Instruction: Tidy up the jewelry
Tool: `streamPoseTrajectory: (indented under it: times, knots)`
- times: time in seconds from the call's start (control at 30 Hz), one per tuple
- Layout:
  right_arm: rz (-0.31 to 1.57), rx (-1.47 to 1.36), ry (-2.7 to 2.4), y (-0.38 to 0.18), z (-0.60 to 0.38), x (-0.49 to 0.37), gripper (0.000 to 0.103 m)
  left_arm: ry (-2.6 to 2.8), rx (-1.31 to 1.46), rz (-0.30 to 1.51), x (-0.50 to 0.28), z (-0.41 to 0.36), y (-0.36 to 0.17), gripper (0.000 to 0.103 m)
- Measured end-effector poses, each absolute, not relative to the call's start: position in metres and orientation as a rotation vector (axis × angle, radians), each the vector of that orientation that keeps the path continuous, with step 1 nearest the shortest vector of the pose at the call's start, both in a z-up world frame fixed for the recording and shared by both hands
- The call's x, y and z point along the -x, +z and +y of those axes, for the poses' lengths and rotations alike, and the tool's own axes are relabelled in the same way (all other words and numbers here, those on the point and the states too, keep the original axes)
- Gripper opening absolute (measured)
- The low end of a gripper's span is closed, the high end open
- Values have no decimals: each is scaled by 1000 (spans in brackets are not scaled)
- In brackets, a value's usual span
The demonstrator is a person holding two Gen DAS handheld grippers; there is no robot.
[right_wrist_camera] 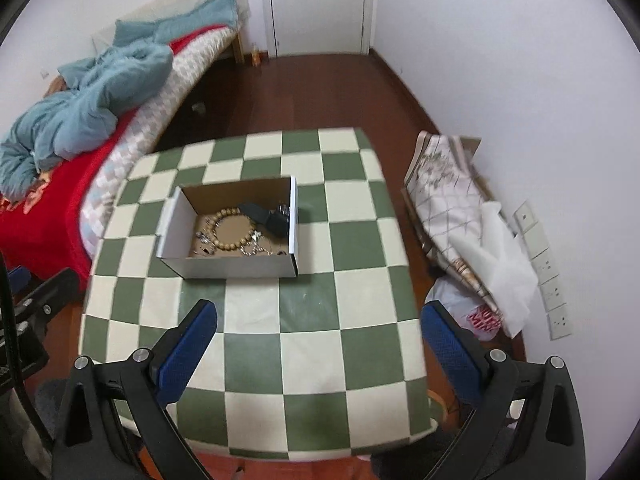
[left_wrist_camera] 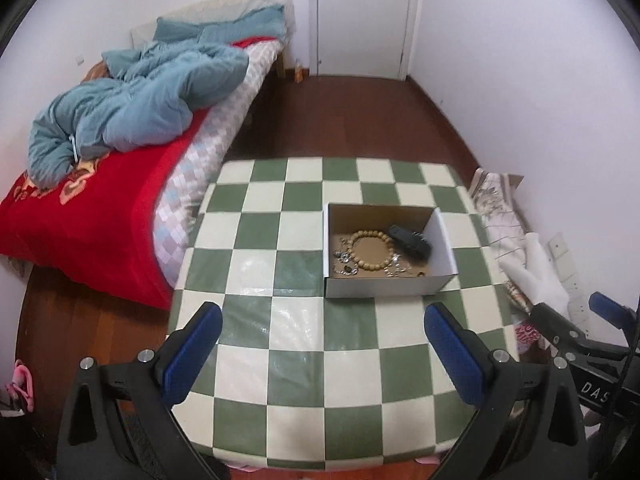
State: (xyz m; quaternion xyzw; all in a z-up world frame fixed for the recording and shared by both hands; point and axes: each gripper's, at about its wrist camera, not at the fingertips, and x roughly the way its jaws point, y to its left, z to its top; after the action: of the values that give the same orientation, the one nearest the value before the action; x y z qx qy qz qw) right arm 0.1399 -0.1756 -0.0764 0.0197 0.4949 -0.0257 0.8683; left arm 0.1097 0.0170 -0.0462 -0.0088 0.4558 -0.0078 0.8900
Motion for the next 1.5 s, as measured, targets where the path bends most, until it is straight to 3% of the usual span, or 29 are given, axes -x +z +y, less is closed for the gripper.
streamPoseTrajectory:
  times: [0.33, 0.63, 1.5]
  knots:
    - [884, -34, -53, 15, -176, -80, 103, -61, 37, 867, -62, 14, 20, 103]
    - [879, -44, -57, 58, -177, -83, 103, -16, 47, 857, -69, 14, 42, 103]
    - [924, -6, -63, 38, -168, -138, 103, 64, 29, 871, -104, 13, 34, 103]
